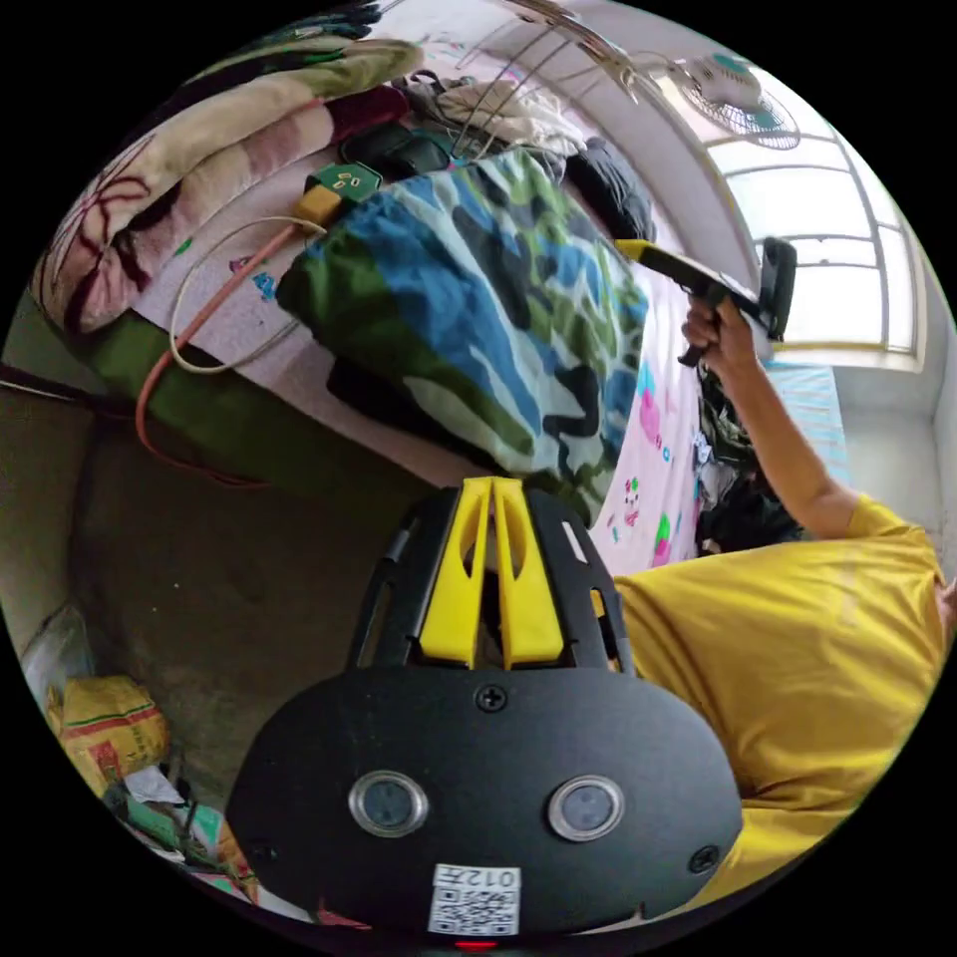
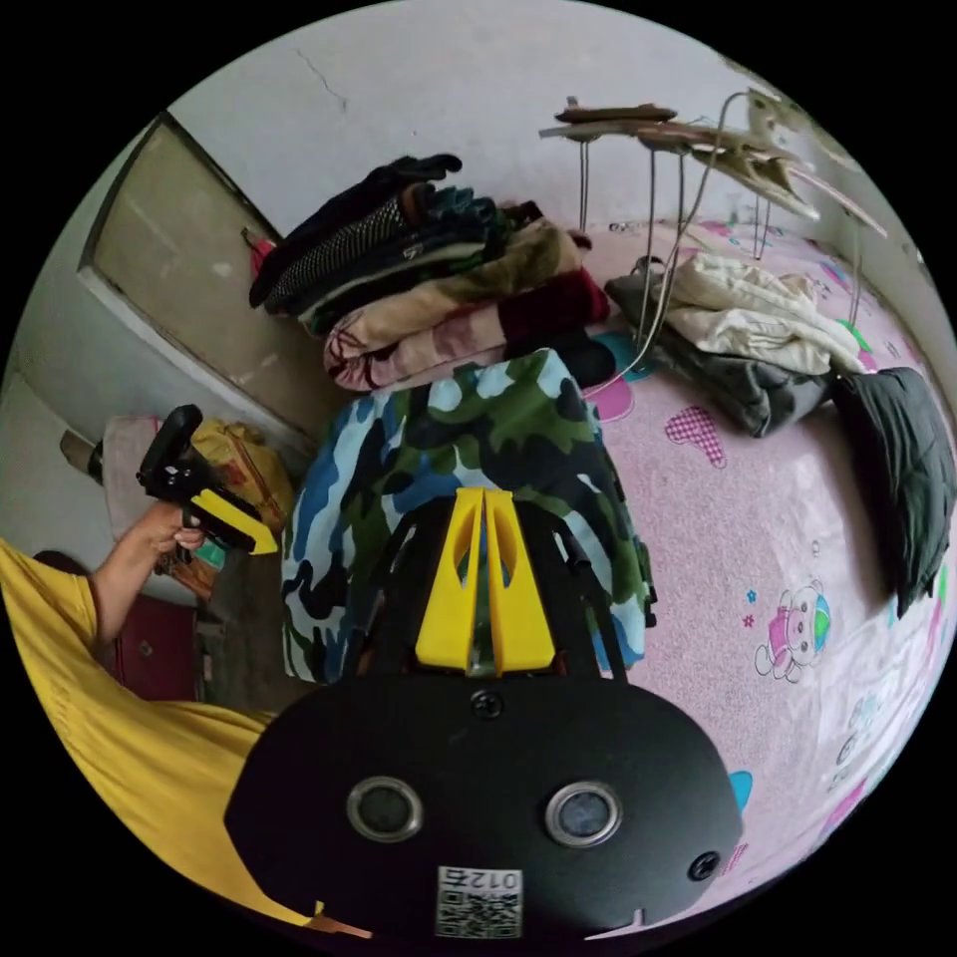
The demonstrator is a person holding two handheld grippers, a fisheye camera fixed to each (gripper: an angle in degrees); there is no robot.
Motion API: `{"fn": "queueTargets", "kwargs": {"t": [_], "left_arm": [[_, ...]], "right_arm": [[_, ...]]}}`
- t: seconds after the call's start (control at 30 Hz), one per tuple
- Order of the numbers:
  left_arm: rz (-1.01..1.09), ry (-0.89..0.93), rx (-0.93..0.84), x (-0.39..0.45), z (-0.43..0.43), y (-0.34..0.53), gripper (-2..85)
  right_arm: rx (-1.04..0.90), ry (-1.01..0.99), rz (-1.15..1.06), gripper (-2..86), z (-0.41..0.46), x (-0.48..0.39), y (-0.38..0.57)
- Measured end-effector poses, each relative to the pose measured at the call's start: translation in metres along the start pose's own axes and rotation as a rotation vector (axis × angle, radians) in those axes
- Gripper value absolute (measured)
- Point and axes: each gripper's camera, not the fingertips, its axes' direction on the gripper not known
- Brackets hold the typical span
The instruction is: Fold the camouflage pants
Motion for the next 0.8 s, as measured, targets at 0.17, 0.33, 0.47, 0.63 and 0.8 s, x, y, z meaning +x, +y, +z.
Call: {"fn": "queueTargets", "kwargs": {"t": [0.17, 0.33, 0.47, 0.63, 0.8], "left_arm": [[-0.005, 0.106, 0.284, 0.019, -0.005, 0.019, 0.6], [0.101, -0.042, 0.365, 0.059, -0.011, -0.057, 0.6], [0.147, -0.239, 0.209, 0.063, 0.042, -0.138, 0.6], [0.106, -0.152, 0.164, 0.024, 0.098, -0.166, 0.2], [0.019, -0.02, 0.207, -0.025, 0.137, -0.157, 0.2]], "right_arm": [[-0.133, -0.038, 0.08, 0.0, 0.052, 0.03, 0.001], [-0.026, -0.045, -0.01, 0.0, 0.016, 0.001, 0.014], [-0.003, -0.26, -0.222, 0.0, 0.019, -0.077, 0.042], [-0.329, -0.225, -0.429, 0.0, 0.105, -0.138, 0.084], [-0.327, -0.324, -0.329, -0.1, 0.105, -0.117, 0.092]]}}
